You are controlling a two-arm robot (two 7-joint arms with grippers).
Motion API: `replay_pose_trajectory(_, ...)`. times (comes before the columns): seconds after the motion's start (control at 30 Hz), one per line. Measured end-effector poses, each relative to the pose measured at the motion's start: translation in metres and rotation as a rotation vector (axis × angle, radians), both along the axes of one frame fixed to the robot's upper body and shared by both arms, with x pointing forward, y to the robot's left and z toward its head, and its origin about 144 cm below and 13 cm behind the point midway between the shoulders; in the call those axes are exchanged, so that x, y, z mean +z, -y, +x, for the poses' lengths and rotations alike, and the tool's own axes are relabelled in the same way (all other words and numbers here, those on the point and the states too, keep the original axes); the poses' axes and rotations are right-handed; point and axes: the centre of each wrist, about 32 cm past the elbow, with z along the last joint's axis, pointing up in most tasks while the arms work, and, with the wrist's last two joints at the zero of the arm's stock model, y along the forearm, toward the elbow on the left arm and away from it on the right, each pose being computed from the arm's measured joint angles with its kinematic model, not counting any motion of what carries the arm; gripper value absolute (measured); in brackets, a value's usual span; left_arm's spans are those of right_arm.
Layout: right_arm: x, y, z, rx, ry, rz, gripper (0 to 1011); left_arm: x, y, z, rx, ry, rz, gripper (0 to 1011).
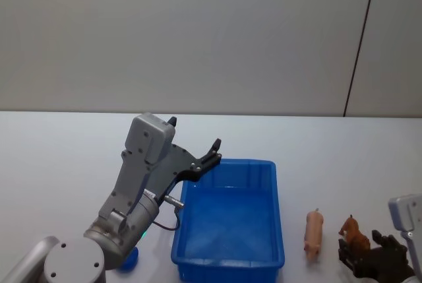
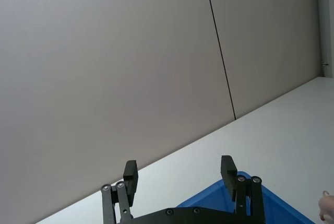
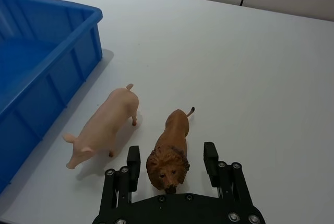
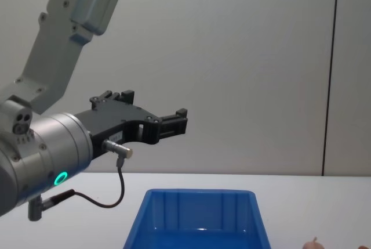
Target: Pick up the two dolls from the table and place them into the box.
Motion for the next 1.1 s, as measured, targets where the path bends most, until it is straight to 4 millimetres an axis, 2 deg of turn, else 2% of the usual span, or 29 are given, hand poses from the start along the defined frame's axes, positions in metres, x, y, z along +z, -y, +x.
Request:
replay_pose_trajectory(0.17, -0.004, 0.001, 0.003, 0.003, -0.007, 0.007, 601, 0.0, 0.0, 0.0, 0.0, 0.0, 0.0, 1001)
replay_pose_trajectory(0.23, -0.005, 0.001, 0.004, 0.005, -0.005, 0.01, 561, 0.0, 0.0, 0.0, 0.0, 0.0, 0.0, 1001)
replay_pose_trajectory(0.27, -0.005, 0.001, 0.004, 0.007, -0.003, 0.013, 503, 0.0, 0.0, 0.0, 0.0, 0.0, 0.0, 1001)
replay_pose_trajectory(0.37, -0.005, 0.0, 0.005, 0.013, 0.006, 0.015, 440, 0.0, 0.0, 0.0, 0.0, 0.0, 0.0, 1001)
replay_pose_trajectory(0.63, 0.0, -0.002, 0.007, 0.029, 0.05, 0.018, 435, 0.0, 0.0, 0.0, 0.0, 0.0, 0.0, 1001)
replay_pose_trajectory(1.1, 0.031, -0.011, 0.008, 0.088, 0.198, 0.051, 435, 0.0, 0.0, 0.0, 0.0, 0.0, 0.0, 1001)
